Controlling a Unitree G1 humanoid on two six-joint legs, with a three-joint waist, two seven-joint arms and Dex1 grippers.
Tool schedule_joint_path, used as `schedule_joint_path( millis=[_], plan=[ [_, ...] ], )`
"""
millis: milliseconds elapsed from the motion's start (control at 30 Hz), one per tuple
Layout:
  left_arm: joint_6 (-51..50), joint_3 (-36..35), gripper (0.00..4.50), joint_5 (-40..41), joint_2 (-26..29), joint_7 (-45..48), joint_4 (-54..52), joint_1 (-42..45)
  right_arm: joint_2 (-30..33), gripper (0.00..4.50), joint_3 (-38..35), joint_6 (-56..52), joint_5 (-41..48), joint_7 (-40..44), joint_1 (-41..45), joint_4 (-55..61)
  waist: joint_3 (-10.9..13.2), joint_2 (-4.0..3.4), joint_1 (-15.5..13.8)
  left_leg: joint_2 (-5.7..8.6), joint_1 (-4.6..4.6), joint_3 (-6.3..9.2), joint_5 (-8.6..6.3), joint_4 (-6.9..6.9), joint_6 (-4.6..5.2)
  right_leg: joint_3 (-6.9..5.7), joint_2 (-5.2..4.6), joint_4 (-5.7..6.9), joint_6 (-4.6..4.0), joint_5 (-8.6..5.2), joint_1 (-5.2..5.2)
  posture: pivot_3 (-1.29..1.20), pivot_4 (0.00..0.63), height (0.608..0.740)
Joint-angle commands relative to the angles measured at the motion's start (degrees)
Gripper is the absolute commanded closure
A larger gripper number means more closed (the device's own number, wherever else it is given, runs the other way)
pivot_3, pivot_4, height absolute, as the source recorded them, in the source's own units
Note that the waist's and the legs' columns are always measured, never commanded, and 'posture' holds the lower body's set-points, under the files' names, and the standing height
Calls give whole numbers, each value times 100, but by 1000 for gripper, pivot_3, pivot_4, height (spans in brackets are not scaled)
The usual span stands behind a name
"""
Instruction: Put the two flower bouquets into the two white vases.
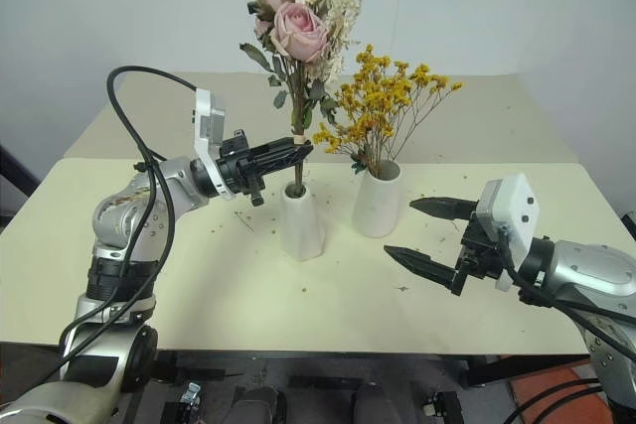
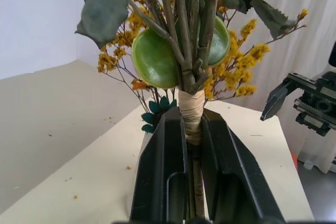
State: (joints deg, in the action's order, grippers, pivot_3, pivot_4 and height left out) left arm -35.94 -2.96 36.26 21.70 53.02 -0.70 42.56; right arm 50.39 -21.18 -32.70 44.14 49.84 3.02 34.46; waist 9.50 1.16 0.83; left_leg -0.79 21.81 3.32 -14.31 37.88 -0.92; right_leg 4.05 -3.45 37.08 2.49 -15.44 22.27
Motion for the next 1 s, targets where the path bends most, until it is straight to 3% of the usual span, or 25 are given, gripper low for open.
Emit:
schedule_joint_path(
  millis=[33,533,1000],
  plan=[
    [29,-86,4373,141,1,-84,-377,-3,-21,0,-209,125,106,-8,21,159,0,0,-1,0,0,0,0,0,0,0,0,0,0,0,0,0,150,740],
    [-95,-131,4373,149,226,-255,-669,-287,-61,0,-182,159,116,19,88,121,0,0,1,0,-1,0,0,0,0,0,0,-1,0,0,0,0,150,740],
    [2,-265,85,203,560,-17,-730,-644,-80,0,-192,180,108,52,92,98,0,0,-1,-1,-1,0,0,0,0,0,0,-1,0,0,-1,0,150,740]
  ],
)
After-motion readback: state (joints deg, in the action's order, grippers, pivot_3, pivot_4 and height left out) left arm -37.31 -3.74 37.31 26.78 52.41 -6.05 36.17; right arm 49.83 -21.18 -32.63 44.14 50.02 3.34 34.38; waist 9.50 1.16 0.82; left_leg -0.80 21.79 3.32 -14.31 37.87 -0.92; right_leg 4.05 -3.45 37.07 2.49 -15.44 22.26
